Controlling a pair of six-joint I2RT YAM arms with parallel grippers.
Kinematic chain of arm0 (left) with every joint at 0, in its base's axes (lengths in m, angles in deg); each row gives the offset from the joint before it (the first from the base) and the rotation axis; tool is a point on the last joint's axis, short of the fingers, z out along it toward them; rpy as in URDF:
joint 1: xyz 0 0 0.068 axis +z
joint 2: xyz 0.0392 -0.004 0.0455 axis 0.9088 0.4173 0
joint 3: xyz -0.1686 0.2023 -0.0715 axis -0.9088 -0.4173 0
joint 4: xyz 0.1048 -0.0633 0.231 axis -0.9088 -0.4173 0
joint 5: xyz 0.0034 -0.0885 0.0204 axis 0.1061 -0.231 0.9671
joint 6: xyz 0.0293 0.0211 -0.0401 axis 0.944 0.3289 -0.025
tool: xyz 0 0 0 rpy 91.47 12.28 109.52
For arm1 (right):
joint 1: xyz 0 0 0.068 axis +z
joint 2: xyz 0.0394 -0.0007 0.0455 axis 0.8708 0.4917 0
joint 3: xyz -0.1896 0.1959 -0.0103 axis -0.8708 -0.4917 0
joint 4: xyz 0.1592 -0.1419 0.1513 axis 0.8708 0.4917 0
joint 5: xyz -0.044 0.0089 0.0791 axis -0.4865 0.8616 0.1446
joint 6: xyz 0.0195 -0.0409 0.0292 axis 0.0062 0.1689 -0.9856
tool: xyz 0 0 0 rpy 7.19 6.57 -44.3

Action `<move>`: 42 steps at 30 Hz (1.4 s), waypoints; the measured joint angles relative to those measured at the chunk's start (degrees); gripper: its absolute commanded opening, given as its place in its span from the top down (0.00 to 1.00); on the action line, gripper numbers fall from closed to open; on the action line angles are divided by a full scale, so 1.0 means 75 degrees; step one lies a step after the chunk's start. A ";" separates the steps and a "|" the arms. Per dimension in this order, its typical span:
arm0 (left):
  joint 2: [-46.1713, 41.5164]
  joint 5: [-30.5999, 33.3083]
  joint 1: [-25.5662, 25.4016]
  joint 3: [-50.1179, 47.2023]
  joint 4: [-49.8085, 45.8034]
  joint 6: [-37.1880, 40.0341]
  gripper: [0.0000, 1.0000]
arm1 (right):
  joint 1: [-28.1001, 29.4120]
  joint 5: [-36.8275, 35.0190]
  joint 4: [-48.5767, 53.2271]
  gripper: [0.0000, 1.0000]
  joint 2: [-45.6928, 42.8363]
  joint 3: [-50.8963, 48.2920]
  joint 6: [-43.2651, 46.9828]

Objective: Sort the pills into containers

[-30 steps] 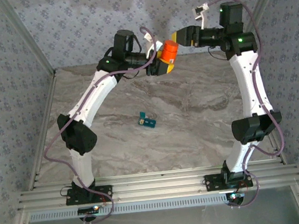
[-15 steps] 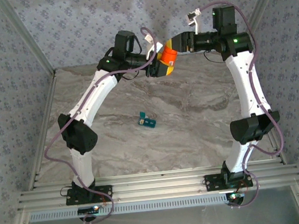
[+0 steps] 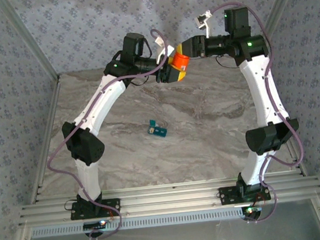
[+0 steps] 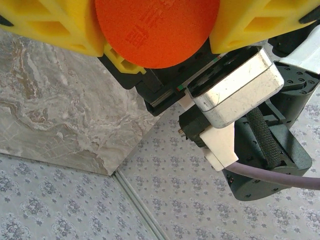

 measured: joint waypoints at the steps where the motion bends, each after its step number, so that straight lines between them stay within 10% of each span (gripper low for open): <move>1: 0.0000 0.0000 0.0000 0.0003 -0.0003 0.0003 1.00 | 0.0000 0.0000 -0.0017 0.48 -0.0012 -0.0026 0.0003; 9: 0.0012 0.0003 0.0000 0.0003 -0.0061 0.0000 1.00 | 0.0003 -0.0073 -0.0201 0.68 -0.0172 -0.0321 0.0050; 23: 0.0012 0.1157 -0.0198 -0.0425 0.0408 -0.0032 1.00 | 0.0490 -0.2739 -0.2381 0.73 -0.1609 -0.2935 -0.1390; 36: -0.0052 0.1979 -0.0303 -0.0903 0.1105 -0.0219 1.00 | 0.0676 -0.3809 -0.2903 0.66 -0.1679 -0.3357 -0.2226; 42: -0.0064 0.2017 -0.0312 -0.0915 0.1297 -0.0227 1.00 | 0.0475 -0.3538 -0.2719 0.45 -0.1594 -0.3083 -0.2454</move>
